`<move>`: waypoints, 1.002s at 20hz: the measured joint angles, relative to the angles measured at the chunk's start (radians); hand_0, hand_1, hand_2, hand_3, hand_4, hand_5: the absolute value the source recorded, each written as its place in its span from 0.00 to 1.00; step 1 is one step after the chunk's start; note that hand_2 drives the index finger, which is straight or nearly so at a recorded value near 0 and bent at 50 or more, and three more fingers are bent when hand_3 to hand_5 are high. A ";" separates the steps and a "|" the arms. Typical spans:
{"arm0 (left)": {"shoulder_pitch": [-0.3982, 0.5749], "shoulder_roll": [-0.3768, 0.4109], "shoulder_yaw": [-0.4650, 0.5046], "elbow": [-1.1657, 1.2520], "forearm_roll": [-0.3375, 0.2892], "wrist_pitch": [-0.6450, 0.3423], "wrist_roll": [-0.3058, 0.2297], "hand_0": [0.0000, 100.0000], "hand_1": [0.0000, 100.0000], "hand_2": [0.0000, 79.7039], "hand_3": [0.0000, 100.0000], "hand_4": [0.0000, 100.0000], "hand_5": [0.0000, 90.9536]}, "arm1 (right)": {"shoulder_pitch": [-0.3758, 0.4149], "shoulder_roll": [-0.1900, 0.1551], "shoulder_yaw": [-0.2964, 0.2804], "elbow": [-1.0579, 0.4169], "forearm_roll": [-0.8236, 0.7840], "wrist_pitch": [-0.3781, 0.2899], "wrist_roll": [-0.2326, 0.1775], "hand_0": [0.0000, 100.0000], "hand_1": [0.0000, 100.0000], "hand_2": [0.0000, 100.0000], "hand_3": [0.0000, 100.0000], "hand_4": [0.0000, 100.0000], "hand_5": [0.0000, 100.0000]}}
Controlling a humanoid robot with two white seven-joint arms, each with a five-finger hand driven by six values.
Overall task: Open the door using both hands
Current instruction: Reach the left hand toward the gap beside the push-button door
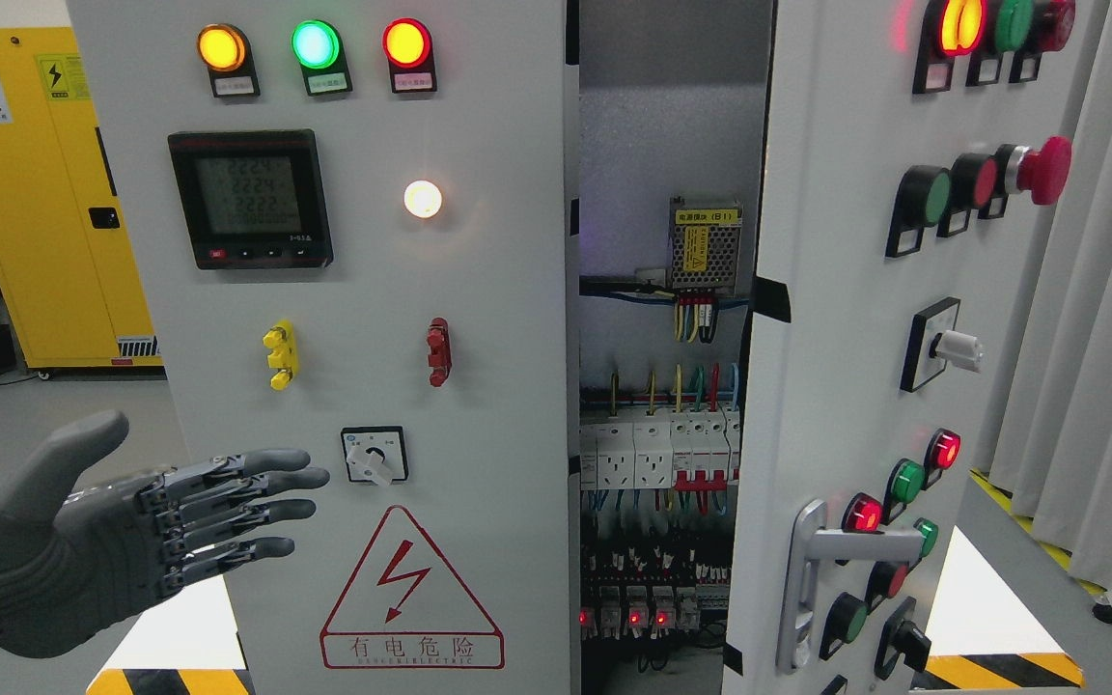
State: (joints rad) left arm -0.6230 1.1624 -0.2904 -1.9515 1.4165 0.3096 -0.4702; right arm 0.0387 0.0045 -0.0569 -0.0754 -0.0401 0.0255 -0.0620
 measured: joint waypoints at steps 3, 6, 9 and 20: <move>-0.114 -0.085 -0.052 0.021 -0.021 0.008 0.008 0.00 0.00 0.00 0.05 0.00 0.00 | 0.000 -0.001 0.000 0.000 0.000 0.000 0.000 0.21 0.10 0.00 0.00 0.00 0.00; -0.217 -0.167 -0.104 0.048 -0.037 0.012 0.018 0.00 0.00 0.00 0.05 0.00 0.00 | 0.003 -0.002 0.000 0.001 0.000 0.000 0.000 0.21 0.10 0.00 0.00 0.00 0.00; -0.300 -0.259 -0.152 0.082 -0.059 0.028 0.024 0.00 0.00 0.00 0.05 0.00 0.00 | 0.007 -0.003 0.000 0.001 0.000 0.000 0.000 0.21 0.10 0.00 0.00 0.00 0.00; -0.496 -0.539 -0.329 0.195 -0.158 0.054 0.029 0.00 0.00 0.00 0.05 0.00 0.00 | 0.015 -0.004 0.000 0.001 0.000 0.000 0.003 0.22 0.10 0.00 0.00 0.00 0.00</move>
State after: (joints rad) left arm -1.1188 0.6236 -0.6197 -1.7567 1.2581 0.3632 -0.4416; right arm 0.0539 0.0008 -0.0569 -0.0746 -0.0398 0.0255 -0.0594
